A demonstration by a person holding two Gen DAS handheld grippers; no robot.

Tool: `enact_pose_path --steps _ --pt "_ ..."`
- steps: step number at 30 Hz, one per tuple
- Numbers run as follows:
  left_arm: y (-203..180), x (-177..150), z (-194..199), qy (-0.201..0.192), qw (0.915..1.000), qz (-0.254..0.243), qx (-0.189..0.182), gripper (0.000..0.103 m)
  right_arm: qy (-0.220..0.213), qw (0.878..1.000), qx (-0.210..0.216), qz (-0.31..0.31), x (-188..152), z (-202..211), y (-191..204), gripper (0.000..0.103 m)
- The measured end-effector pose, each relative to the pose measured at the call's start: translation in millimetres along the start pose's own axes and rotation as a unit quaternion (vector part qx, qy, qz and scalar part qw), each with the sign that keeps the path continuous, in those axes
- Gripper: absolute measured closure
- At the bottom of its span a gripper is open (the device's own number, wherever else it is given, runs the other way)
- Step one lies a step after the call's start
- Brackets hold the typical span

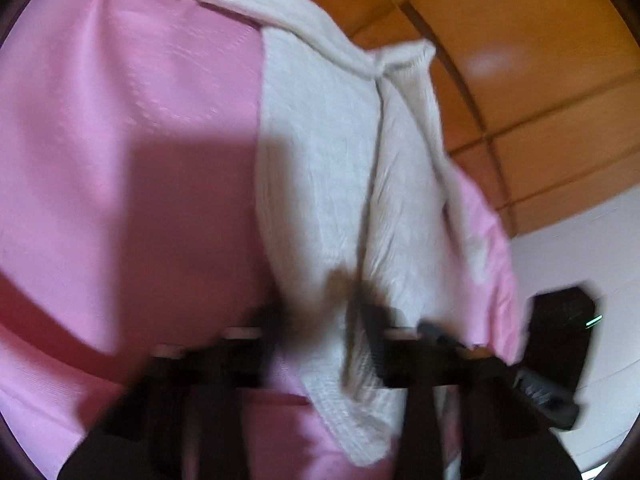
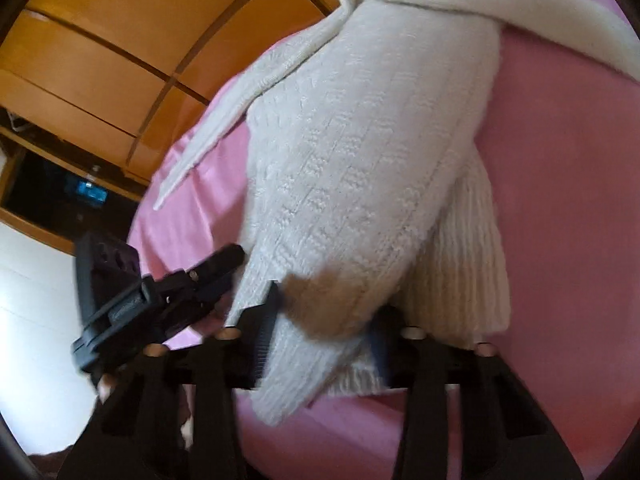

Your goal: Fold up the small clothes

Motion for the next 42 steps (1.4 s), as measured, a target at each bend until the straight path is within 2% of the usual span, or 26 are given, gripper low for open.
enact_pose_path --steps 2,5,6,11,13,15,17,20,22,25,27,29,30,31,32,33,35,37,38,39,40,42 --pt "-11 8 6 -0.013 0.9998 -0.010 -0.011 0.098 -0.027 0.999 -0.011 0.029 11 16 13 0.093" --pt "-36 35 42 -0.046 0.9977 -0.023 -0.045 0.099 -0.093 0.992 -0.021 0.077 39 65 29 0.095" --pt "-46 47 61 -0.064 0.9960 -0.037 -0.050 0.099 -0.125 0.988 -0.023 0.091 54 89 34 0.098" --pt "-74 86 147 -0.123 0.9872 -0.068 -0.075 0.099 -0.247 0.962 -0.029 0.111 88 201 43 0.098" --pt "-75 90 186 -0.142 0.9837 -0.081 -0.074 0.099 -0.272 0.954 -0.037 0.116 89 231 43 0.098" --pt "-68 89 214 -0.143 0.9840 -0.080 -0.070 0.099 -0.283 0.951 -0.049 0.115 83 256 34 0.098" --pt "-56 79 229 -0.137 0.9858 -0.083 -0.050 0.099 -0.279 0.952 -0.060 0.109 70 269 20 0.098" --pt "-26 54 227 -0.109 0.9919 -0.063 -0.013 0.099 -0.233 0.964 -0.094 0.087 36 257 -12 0.098" --pt "2 26 209 -0.076 0.9959 -0.045 0.021 0.099 -0.186 0.973 -0.129 0.056 7 236 -47 0.098" --pt "40 -14 177 -0.029 0.9973 -0.023 0.063 0.098 -0.117 0.977 -0.176 0.010 -35 203 -96 0.098" --pt "59 -35 163 -0.011 0.9938 -0.020 0.109 0.090 -0.088 0.978 -0.191 0.011 -50 189 -111 0.098" --pt "74 -33 160 -0.030 0.9899 -0.017 0.138 0.079 -0.080 0.977 -0.199 0.012 -53 183 -113 0.095" --pt "81 -25 164 -0.045 0.9861 -0.016 0.159 0.077 -0.088 0.973 -0.211 0.021 -49 184 -113 0.079" --pt "90 -13 171 -0.065 0.9807 -0.016 0.183 0.071 -0.106 0.967 -0.228 0.034 -41 189 -109 0.057" --pt "96 -3 177 -0.084 0.9773 -0.019 0.193 0.065 -0.122 0.963 -0.236 0.043 -35 192 -101 0.048" --pt "104 16 187 -0.114 0.9696 -0.026 0.215 0.063 -0.144 0.959 -0.236 0.055 -25 195 -94 0.042" --pt "119 46 201 -0.155 0.9529 -0.035 0.258 0.052 -0.156 0.960 -0.222 0.073 -12 189 -80 0.042" --pt "137 76 208 -0.177 0.9373 -0.035 0.298 0.043 -0.150 0.963 -0.202 0.094 -5 167 -61 0.042" --pt "143 88 208 -0.183 0.9318 -0.035 0.312 0.043 -0.138 0.967 -0.186 0.107 -4 149 -49 0.042" --pt "154 105 209 -0.193 0.9213 -0.039 0.335 0.043 -0.129 0.969 -0.178 0.115 -7 138 -44 0.042" --pt "159 116 207 -0.198 0.9144 -0.047 0.350 0.041 -0.115 0.971 -0.166 0.124 -9 119 -34 0.042" --pt "165 139 199 -0.205 0.8987 -0.086 0.378 0.040 -0.085 0.978 -0.144 0.128 -13 88 -18 0.042"
Point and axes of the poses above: each gripper's, at about its wrist camera, not at the fingertips, and z roughly against the way its jaws point, y to its left, x to its top, the point moved 4 cm from there along -z, roughly the way its jaws point, and after that the axes turned 14 degrees about -y, right-handed, at the moved point
